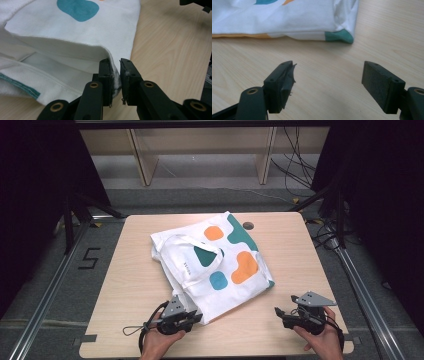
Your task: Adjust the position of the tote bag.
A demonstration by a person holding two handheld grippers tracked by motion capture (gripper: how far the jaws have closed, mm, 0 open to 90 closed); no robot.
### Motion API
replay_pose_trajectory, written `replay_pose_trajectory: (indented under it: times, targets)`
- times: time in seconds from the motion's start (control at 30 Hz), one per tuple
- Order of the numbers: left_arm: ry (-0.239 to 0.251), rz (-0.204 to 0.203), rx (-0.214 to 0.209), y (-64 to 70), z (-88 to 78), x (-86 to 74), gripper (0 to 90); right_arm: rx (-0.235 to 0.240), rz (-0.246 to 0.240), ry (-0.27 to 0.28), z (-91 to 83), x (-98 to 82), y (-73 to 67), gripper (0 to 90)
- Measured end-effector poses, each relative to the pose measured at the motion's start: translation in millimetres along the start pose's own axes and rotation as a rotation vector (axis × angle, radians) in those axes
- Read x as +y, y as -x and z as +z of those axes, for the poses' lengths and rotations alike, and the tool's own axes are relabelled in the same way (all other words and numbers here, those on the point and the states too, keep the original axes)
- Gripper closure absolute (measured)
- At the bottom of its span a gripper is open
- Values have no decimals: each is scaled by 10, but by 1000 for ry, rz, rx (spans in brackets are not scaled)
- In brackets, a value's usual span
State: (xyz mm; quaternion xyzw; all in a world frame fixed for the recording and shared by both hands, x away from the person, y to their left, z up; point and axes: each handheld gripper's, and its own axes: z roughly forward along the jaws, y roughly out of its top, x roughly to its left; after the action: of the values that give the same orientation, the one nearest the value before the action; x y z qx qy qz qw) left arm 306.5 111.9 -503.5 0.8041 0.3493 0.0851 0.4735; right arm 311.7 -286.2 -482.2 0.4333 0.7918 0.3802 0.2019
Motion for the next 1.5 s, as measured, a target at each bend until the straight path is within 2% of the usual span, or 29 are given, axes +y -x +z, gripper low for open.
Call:
replay_pose_trajectory:
  times: [0.2,0.3,0.33,0.37,0.47,0.63,0.67,0.7,0.73,0.77,0.8,0.87,0.9,0.93,1.03,1.07,1.1,1.13,1.17,1.2,1.23,1.27,1.3,1.33,1.37,1.4,1.43,1.47,1.5]
  targets:
    - [14,21,-48,181,184,61,782,6,1,4,2,8,-12,300]
    - [-2,32,-74,264,295,103,773,-6,-26,12,-2,12,22,300]
    - [1,34,-78,299,343,110,771,5,37,-3,-13,3,-22,300]
    - [-4,38,-84,319,363,123,768,22,-4,11,-7,9,23,300]
    - [-3,49,-102,391,464,186,761,0,-4,21,-21,7,27,300]
    - [0,47,-113,493,629,246,748,9,-7,16,-6,19,52,300]
    - [-18,73,-119,510,691,294,743,-11,-7,18,-9,14,50,301]
    - [-18,73,-119,510,691,294,741,-11,-7,18,-9,14,50,301]
    - [-1,44,-132,535,745,311,741,-11,30,3,-10,5,23,300]
    - [-1,36,-148,563,809,336,730,-19,2,6,-1,10,62,300]
    - [-8,48,-148,579,831,351,718,13,-5,-5,2,19,81,301]
    - [-16,49,-175,594,849,382,656,-4,20,-2,-5,20,52,300]
    - [-21,46,-186,596,828,392,617,-12,-6,-2,-9,23,70,300]
    - [-29,36,-207,599,780,399,573,-1,3,9,0,17,72,300]
    - [-26,49,-220,599,647,403,436,-7,-11,13,-13,18,79,304]
    - [2,56,-195,575,506,390,388,7,-5,18,-10,13,83,321]
    - [2,56,-195,575,506,390,369,7,-5,18,-10,13,83,321]
    - [2,62,-179,524,395,379,369,9,2,20,-9,10,79,326]
    - [13,57,-142,420,208,337,346,47,10,28,-5,17,62,336]
    - [24,31,-126,368,121,302,334,51,9,30,-2,21,51,337]
    - [24,31,-126,368,121,302,330,51,9,30,-2,21,51,337]
    - [39,26,-97,289,7,263,328,84,10,38,6,39,-1,336]
    - [57,5,-42,163,-155,201,326,96,42,41,0,45,-41,335]
    - [59,-13,-5,94,-249,167,322,111,36,52,-2,62,-57,332]
    - [60,-8,26,13,-336,134,316,129,42,65,-2,85,-86,324]
    - [71,-17,53,-59,-401,91,314,134,19,75,5,116,-94,314]
    - [64,-18,104,-144,-481,38,311,144,35,70,5,144,-150,308]
    - [65,-46,133,-181,-517,2,305,152,22,64,12,183,-195,306]
    - [65,-46,133,-181,-517,2,305,159,4,73,31,208,-208,303]
